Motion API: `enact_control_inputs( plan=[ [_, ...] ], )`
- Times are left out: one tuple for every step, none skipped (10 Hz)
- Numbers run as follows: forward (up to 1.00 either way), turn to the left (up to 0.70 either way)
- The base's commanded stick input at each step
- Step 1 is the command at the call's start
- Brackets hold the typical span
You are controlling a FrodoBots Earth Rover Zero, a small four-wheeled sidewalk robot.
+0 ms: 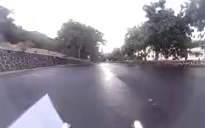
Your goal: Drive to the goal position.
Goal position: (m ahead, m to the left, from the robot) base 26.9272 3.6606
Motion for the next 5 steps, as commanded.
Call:
enact_control_inputs(
  plan=[
    [0.50, 0.00],
    [0.50, 0.00],
    [0.50, 0.00],
    [0.50, 0.00],
    [0.50, 0.00]
  ],
)
